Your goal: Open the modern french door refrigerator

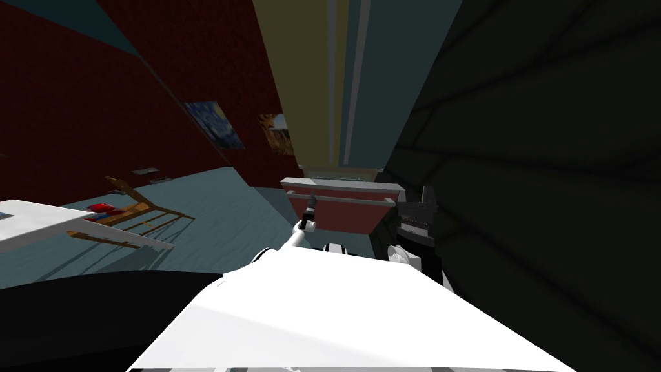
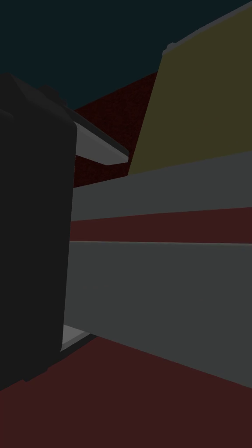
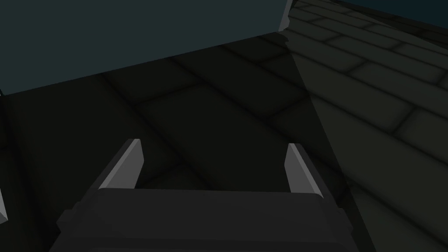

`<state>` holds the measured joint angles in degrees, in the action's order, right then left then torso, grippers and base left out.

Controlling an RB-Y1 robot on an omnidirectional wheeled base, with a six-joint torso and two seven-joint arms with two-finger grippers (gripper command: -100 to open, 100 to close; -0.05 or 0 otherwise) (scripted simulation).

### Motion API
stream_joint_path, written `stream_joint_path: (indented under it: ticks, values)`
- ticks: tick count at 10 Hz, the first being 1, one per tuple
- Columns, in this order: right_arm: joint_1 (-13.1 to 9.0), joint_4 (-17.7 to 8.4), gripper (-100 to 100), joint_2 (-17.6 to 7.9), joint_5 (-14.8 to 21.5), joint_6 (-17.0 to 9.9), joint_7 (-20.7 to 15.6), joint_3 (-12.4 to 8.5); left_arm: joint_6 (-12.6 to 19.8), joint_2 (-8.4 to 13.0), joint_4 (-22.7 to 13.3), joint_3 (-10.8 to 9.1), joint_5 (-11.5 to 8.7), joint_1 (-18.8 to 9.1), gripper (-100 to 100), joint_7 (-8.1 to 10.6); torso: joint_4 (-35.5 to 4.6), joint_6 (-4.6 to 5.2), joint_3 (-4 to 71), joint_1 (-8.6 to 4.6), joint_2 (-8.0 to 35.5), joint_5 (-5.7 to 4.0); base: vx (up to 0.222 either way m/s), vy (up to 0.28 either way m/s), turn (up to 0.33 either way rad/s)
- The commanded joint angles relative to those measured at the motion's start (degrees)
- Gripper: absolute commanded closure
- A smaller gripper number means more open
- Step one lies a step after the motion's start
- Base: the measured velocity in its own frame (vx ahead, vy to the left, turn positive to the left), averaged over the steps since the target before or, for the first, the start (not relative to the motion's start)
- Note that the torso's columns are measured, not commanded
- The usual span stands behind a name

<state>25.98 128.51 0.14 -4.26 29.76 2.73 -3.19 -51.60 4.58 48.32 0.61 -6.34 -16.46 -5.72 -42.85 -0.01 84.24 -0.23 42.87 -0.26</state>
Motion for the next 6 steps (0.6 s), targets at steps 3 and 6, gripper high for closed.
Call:
stream_joint_path:
  ticks: [3,6]
  values:
    - [-0.01,0.00,0,0.00,0.00,0.00,0.00,0.00,0.96,0.44,0.54,1.12,-0.90,0.18,0,-0.21,0.09,0.02,0.01,-0.01,-0.04,0.04,0.000,0.000,0.000]
    - [0.00,0.00,0,0.00,0.00,0.00,0.00,0.00,1.31,0.39,0.10,1.13,-0.92,0.60,0,-0.18,0.36,0.02,0.22,0.14,-0.39,0.16,0.000,0.000,0.000]
